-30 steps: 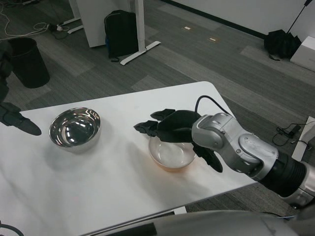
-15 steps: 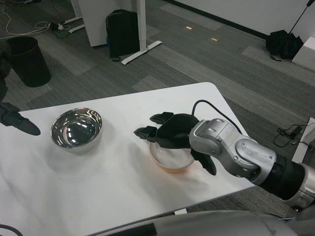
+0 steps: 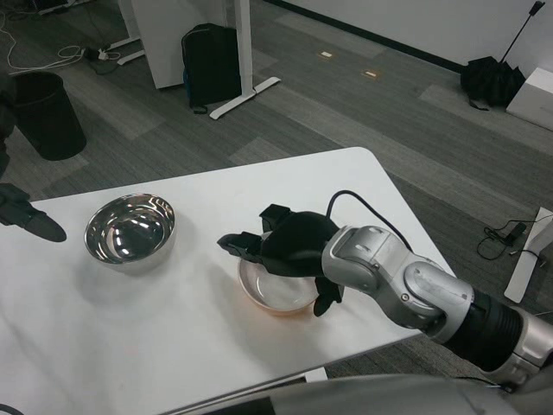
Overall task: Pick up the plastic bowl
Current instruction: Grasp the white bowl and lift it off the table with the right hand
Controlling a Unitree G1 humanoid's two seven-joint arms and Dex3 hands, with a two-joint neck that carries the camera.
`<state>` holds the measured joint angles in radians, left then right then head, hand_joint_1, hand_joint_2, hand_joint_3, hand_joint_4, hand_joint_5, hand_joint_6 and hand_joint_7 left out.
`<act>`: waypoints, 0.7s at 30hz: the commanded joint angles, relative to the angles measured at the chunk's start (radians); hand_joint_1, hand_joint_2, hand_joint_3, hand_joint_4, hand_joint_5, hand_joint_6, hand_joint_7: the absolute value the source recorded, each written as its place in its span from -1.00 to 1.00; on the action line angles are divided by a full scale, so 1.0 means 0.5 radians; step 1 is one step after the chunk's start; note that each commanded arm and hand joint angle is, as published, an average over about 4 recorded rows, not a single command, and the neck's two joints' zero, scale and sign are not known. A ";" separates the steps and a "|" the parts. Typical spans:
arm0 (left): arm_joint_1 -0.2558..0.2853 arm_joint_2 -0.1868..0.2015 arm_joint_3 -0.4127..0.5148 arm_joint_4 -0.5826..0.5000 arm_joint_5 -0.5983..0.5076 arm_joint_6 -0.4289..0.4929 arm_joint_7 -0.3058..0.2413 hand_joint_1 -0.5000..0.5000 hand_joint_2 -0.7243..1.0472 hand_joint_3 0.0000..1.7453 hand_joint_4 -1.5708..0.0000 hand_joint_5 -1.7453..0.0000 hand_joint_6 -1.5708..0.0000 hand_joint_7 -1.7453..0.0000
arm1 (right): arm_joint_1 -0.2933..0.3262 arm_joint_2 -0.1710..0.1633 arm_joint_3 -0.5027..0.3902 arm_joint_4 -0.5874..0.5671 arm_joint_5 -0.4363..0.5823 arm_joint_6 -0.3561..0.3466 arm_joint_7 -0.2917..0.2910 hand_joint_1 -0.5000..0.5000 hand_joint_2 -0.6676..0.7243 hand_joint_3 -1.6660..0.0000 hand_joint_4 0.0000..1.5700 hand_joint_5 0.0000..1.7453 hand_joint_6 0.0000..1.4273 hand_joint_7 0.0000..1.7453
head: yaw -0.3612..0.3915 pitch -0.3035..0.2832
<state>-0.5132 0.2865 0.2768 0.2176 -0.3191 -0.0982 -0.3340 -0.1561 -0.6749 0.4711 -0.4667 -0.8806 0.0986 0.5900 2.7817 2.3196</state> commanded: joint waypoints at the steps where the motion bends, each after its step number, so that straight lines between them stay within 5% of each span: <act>1: 0.035 0.025 -0.001 0.003 -0.042 -0.033 0.008 -1.00 -1.00 -0.90 1.00 1.00 1.00 1.00 | 0.043 0.018 -0.003 0.012 -0.033 -0.018 -0.003 -0.79 -0.91 -0.76 0.07 0.78 -1.00 -0.44 | 0.005 -0.001; 3: 0.047 0.025 -0.001 0.001 -0.061 -0.037 0.008 -1.00 -1.00 -0.93 1.00 1.00 1.00 1.00 | 0.054 0.024 -0.013 0.011 -0.039 -0.034 -0.009 -0.75 -0.91 -0.81 0.59 0.56 -1.00 -0.12 | 0.007 -0.003; 6: 0.061 0.027 -0.001 0.000 -0.069 -0.040 0.008 -1.00 -1.00 -0.95 1.00 1.00 1.00 1.00 | 0.067 0.028 -0.046 0.008 -0.038 -0.067 -0.017 -0.75 -0.91 -0.86 0.96 0.28 -1.00 0.32 | 0.011 -0.003; 10: 0.076 0.030 0.002 0.000 -0.072 -0.040 0.008 -1.00 -1.00 -0.93 1.00 1.00 1.00 1.00 | 0.070 0.028 -0.118 0.005 -0.031 -0.119 -0.017 -0.75 -0.95 -0.90 1.00 0.11 -0.99 0.66 | 0.018 -0.011; 13: 0.083 0.031 0.002 0.000 -0.074 -0.040 0.009 -1.00 -1.00 -0.93 1.00 1.00 1.00 1.00 | 0.063 0.025 -0.188 0.002 -0.009 -0.145 -0.014 -0.75 -0.95 -0.90 1.00 0.00 -0.68 0.76 | 0.027 -0.021; 21: 0.084 0.028 -0.001 0.003 -0.074 -0.040 0.012 -1.00 -1.00 -0.90 1.00 1.00 1.00 1.00 | 0.012 0.014 -0.280 -0.002 0.040 -0.183 -0.011 -0.75 -0.93 -0.90 1.00 0.00 0.21 0.58 | 0.039 -0.031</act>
<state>-0.4835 0.2881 0.2742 0.2177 -0.3441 -0.1044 -0.3334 -0.1300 -0.6626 0.3464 -0.4657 -0.8670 0.0151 0.5826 2.8011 2.3040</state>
